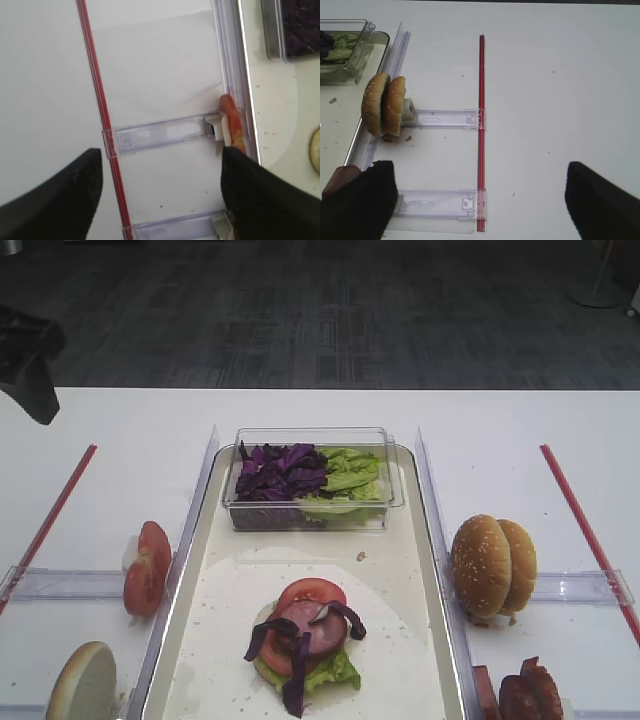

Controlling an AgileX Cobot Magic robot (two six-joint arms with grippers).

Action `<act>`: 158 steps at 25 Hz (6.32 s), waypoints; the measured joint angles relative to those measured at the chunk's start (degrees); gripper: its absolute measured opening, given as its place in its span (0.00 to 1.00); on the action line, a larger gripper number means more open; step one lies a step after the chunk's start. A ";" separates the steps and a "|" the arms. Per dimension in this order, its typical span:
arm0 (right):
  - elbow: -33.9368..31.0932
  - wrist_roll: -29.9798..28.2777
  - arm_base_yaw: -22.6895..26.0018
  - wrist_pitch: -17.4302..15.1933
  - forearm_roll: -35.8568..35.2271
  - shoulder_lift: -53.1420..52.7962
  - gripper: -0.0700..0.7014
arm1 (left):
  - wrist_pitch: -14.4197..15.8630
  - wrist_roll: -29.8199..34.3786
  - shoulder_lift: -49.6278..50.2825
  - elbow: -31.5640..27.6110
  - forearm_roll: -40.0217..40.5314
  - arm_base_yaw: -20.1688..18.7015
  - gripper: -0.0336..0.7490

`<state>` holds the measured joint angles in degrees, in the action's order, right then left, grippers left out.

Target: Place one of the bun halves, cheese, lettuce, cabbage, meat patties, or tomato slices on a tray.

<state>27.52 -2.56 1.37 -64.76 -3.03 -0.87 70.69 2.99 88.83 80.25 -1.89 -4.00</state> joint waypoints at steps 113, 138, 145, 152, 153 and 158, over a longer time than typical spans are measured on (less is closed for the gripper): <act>0.00 -0.12 0.00 0.00 0.00 0.00 0.99 | -3.18 0.12 -85.92 -52.14 -0.75 0.08 0.63; 0.00 -0.12 0.00 0.00 0.00 0.00 0.99 | -3.14 0.12 -85.92 -52.14 -0.36 2.85 0.62; 0.00 -0.12 0.00 0.00 0.00 0.00 0.99 | -3.14 0.12 -85.92 -52.14 -0.27 4.63 0.62; 0.00 -0.12 0.00 0.00 0.00 0.00 0.99 | -3.14 0.12 -85.92 -52.14 -0.27 4.63 0.62; 0.00 -0.12 0.00 0.00 0.00 0.00 0.99 | -3.14 0.12 -85.92 -52.14 -0.27 4.63 0.62; 0.00 -0.02 0.00 0.00 0.00 0.00 0.99 | -3.14 0.12 -85.92 -52.14 -0.27 4.63 0.62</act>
<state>27.52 -2.58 1.37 -64.76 -3.03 -0.87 67.55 3.10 2.91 28.11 -2.16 0.62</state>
